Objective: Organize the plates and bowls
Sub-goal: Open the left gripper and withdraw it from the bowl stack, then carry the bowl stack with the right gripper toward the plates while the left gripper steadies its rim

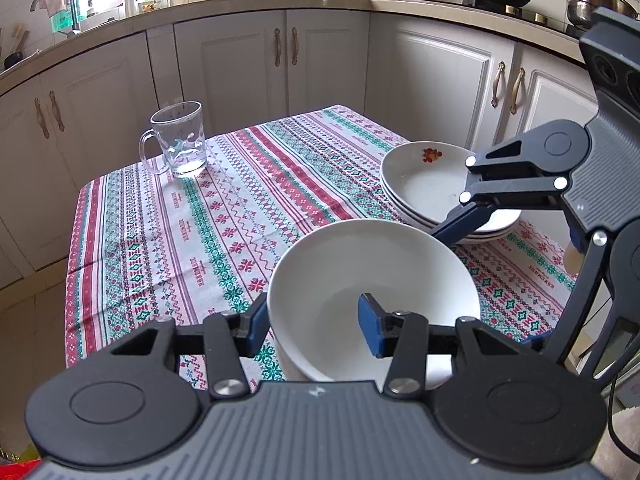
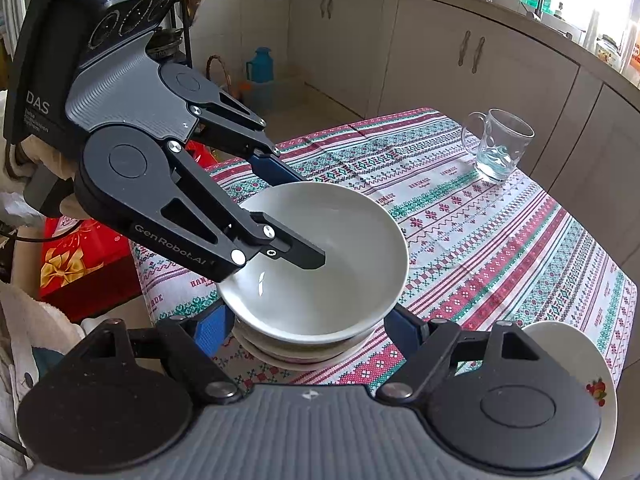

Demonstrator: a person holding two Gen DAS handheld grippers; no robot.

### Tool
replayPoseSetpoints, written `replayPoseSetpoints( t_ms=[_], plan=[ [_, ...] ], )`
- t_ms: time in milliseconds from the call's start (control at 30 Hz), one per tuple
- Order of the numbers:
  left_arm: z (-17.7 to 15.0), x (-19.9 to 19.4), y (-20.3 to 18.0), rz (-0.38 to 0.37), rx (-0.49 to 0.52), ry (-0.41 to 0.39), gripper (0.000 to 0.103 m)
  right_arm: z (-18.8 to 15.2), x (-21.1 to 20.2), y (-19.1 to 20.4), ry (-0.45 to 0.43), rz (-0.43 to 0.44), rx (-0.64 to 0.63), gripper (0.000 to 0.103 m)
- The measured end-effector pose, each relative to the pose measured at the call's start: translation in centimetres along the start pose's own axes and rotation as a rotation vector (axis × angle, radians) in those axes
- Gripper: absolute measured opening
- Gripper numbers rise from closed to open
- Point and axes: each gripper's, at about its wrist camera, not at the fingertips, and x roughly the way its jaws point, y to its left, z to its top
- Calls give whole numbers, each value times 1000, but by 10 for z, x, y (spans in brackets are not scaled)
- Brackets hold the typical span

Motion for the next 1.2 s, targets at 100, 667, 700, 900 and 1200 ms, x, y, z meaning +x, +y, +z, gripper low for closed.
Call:
replayPoseSetpoints(
  t_ms=[100,667,700,900,1200],
  plan=[
    [-2,0,1,-2,-1,-9,56,-1,1,1,-6,-7,-1,91],
    [-31,-41,18,-43,-1,-129,98,-21,-6,20,-51,-63,-22,103],
    [-36,-42,19,-55,-7,-123,99,-23,-5,20,-52,-62,-23,103],
    [-60,-31,19,-111,-6,-61,99,-30,-1,19,-50,-56,-2,103],
    [-68,2,15,-159,96,-17,99,-38,27,13,-18,-49,16,103]
  ],
)
